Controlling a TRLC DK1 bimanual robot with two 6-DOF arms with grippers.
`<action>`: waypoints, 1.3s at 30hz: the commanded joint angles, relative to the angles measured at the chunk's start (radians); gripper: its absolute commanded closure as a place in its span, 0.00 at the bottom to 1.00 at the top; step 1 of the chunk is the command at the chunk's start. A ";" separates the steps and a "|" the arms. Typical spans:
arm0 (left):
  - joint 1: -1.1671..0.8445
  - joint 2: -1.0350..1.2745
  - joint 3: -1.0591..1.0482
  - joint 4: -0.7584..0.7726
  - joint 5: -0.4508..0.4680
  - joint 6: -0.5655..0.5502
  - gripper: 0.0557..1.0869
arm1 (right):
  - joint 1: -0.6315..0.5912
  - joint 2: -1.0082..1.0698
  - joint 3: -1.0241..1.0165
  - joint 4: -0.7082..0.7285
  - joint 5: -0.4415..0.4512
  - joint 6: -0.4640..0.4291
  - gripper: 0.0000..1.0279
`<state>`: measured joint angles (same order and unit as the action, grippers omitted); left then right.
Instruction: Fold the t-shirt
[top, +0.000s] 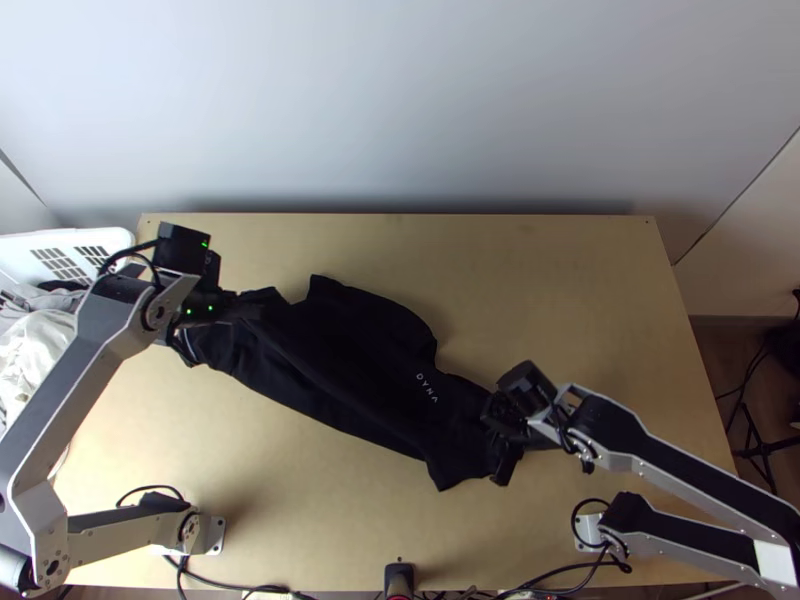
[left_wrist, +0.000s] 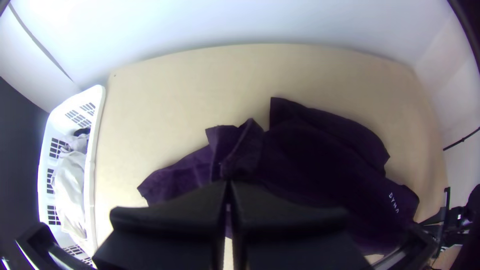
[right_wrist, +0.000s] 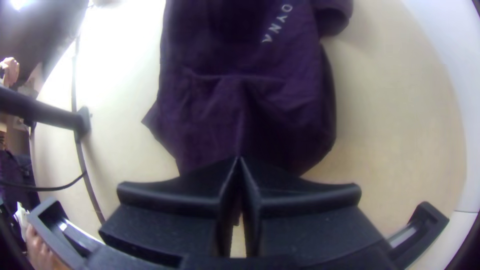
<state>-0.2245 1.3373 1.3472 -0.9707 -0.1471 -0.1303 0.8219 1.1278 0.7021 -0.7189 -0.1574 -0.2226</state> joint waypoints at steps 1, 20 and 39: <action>0.024 -0.023 0.076 -0.025 0.000 0.020 0.96 | -0.076 0.003 0.149 -0.063 0.001 -0.021 0.97; 0.148 -0.093 0.438 -0.060 0.000 0.046 0.96 | -0.251 0.084 0.781 -0.257 0.038 0.016 0.97; 0.221 -0.228 0.583 0.294 -0.032 0.136 0.96 | -0.280 0.144 1.278 -0.352 0.110 0.014 0.97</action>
<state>-0.0151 1.1584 1.8923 -0.7963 -0.1642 -0.0307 0.5327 1.2598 1.8252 -1.0576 -0.0711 -0.1875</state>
